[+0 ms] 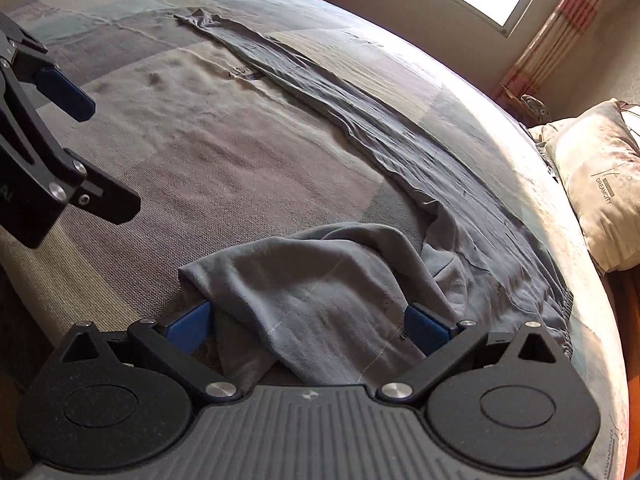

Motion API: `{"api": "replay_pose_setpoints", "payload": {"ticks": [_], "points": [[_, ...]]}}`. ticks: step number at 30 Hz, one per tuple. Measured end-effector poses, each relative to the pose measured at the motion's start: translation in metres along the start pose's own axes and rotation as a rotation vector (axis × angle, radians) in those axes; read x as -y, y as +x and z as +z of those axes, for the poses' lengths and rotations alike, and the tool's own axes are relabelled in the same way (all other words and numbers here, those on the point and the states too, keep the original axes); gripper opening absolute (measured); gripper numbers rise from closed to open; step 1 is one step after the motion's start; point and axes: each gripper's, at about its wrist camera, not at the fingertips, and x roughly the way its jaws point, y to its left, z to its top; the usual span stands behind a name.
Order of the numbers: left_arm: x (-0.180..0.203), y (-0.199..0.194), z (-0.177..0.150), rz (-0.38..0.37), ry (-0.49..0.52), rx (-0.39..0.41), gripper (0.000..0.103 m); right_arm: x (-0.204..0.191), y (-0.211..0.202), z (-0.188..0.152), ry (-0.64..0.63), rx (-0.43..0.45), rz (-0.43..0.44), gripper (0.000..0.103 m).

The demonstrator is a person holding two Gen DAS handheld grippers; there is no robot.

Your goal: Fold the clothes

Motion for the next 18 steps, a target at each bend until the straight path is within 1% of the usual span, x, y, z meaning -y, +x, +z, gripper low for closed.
{"api": "replay_pose_setpoints", "payload": {"ticks": [3,7,13,15,18], "points": [[-0.006,0.002,0.001,-0.003,-0.012,0.000,0.102,-0.008,0.009,0.002,-0.023,0.003,-0.069,0.103],[-0.003,0.003,0.005,-0.041,-0.013,0.007,0.102,0.011,0.005,-0.004,0.075,0.030,-0.116,0.103],[0.018,0.006,0.008,-0.088,0.039,0.001,0.102,0.041,-0.001,-0.014,0.221,0.071,-0.185,0.103],[0.027,0.007,0.009,-0.095,0.056,-0.006,0.102,0.052,-0.003,-0.018,0.270,0.083,-0.208,0.103],[0.038,0.007,0.010,-0.101,0.083,-0.013,0.102,0.076,-0.004,-0.030,0.338,0.076,-0.241,0.103]]}}
